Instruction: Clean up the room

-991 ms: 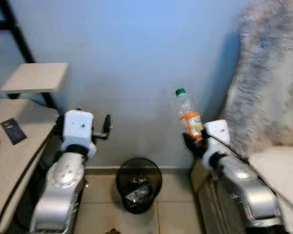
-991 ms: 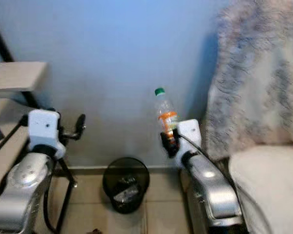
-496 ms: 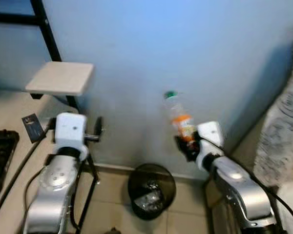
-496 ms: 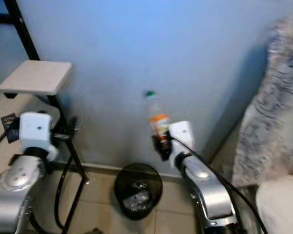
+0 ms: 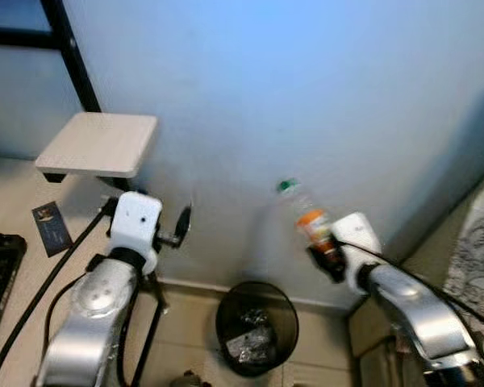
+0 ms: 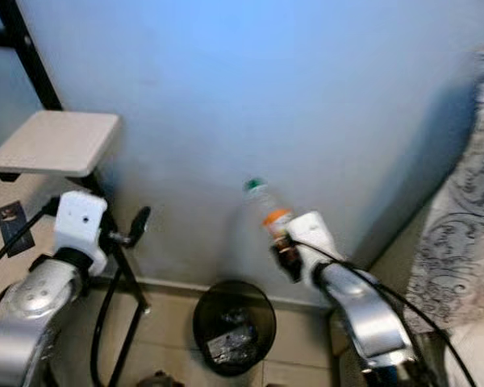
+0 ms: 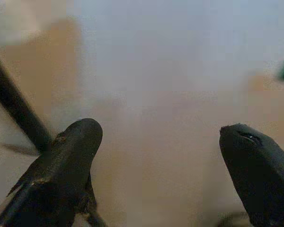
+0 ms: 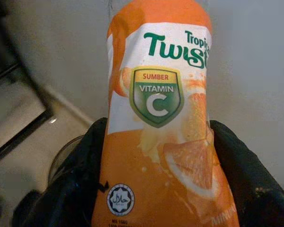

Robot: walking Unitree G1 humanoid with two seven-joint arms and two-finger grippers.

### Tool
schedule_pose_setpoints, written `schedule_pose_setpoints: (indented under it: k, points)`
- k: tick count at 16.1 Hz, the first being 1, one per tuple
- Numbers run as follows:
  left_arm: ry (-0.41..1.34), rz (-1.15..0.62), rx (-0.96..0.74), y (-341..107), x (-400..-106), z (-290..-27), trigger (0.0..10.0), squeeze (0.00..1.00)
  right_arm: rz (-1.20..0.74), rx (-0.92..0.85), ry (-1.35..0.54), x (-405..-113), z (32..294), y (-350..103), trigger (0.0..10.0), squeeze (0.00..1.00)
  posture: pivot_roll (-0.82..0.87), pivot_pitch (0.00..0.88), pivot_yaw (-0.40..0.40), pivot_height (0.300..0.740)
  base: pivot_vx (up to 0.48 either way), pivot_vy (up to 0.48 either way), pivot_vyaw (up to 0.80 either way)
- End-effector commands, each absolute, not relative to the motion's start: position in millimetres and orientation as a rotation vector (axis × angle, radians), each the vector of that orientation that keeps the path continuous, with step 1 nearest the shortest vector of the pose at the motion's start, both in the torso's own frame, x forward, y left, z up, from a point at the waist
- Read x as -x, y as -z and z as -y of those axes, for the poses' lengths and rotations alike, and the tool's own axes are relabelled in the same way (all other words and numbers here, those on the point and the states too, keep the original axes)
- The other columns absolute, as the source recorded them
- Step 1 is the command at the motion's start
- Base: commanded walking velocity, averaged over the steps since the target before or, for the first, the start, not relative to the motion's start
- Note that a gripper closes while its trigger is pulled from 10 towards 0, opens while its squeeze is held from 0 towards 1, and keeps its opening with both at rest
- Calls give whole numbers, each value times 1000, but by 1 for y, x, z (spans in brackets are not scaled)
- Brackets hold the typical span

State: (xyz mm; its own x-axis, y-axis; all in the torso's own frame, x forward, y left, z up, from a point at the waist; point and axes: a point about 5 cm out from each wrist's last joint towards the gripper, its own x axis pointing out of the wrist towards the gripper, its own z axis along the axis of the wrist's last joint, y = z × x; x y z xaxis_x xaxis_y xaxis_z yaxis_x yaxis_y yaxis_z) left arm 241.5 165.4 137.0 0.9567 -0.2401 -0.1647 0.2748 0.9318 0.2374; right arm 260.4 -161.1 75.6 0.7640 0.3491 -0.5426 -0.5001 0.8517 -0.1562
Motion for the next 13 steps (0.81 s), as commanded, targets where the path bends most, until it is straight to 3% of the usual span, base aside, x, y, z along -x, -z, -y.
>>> schedule_pose_setpoints:
  k: [1, 8, 10, 13]
  points:
    - [413, -161, -253, -133, -236, -153, 10000, 294, -559, 380, -535, -259, 164, -67, 10000, 0, 3, 106, -6, 740, 0, 0, 0]
    - [709, -323, -330, -107, -225, -150, 10000, 298, -729, 703, -765, -268, 139, 1, 10000, 0, -42, 173, -25, 740, 0, 0, 0]
    - [737, -333, -347, -107, -226, -150, 10000, 294, -754, 732, -730, -268, 131, 14, 10000, 0, -38, 177, -28, 740, 0, 0, 0]
    - [815, -345, -313, -109, -220, -144, 10000, 298, -766, 611, -662, -270, 113, 22, 10000, 0, -30, 184, -34, 740, 0, 0, 0]
